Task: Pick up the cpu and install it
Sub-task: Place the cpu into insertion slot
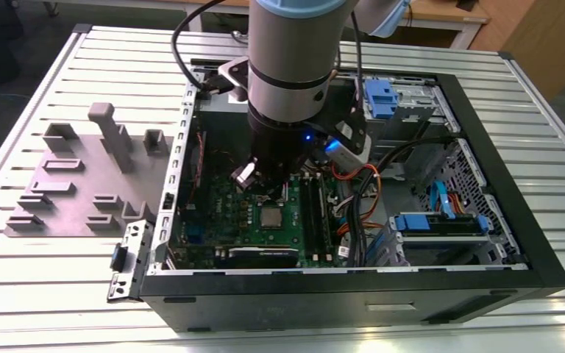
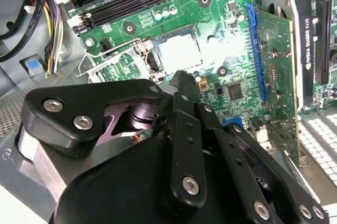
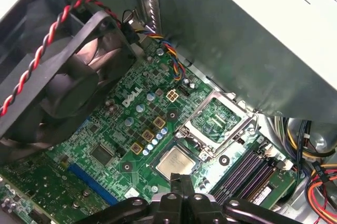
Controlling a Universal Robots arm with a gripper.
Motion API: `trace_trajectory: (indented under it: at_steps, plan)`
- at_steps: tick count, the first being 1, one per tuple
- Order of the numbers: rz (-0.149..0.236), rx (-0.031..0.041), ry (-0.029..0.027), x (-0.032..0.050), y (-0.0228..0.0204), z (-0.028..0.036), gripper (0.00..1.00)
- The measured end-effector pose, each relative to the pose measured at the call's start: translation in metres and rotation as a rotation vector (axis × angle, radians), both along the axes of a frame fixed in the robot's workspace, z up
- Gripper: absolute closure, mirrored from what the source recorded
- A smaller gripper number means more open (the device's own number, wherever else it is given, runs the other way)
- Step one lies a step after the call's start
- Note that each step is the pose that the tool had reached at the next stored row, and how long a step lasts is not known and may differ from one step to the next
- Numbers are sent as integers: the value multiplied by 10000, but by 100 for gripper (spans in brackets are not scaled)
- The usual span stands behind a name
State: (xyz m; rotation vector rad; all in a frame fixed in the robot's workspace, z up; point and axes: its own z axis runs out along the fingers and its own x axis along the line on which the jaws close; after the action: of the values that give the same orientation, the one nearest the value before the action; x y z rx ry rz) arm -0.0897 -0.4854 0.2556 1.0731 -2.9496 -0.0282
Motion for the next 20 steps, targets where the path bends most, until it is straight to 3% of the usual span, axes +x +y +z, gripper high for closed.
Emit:
trace_trajectory:
  at_steps: [15, 20]
  plan:
    - [45, 1, 0, 0, 0, 0, 89]
    - [499, 0, 0, 0, -1, -1, 89]
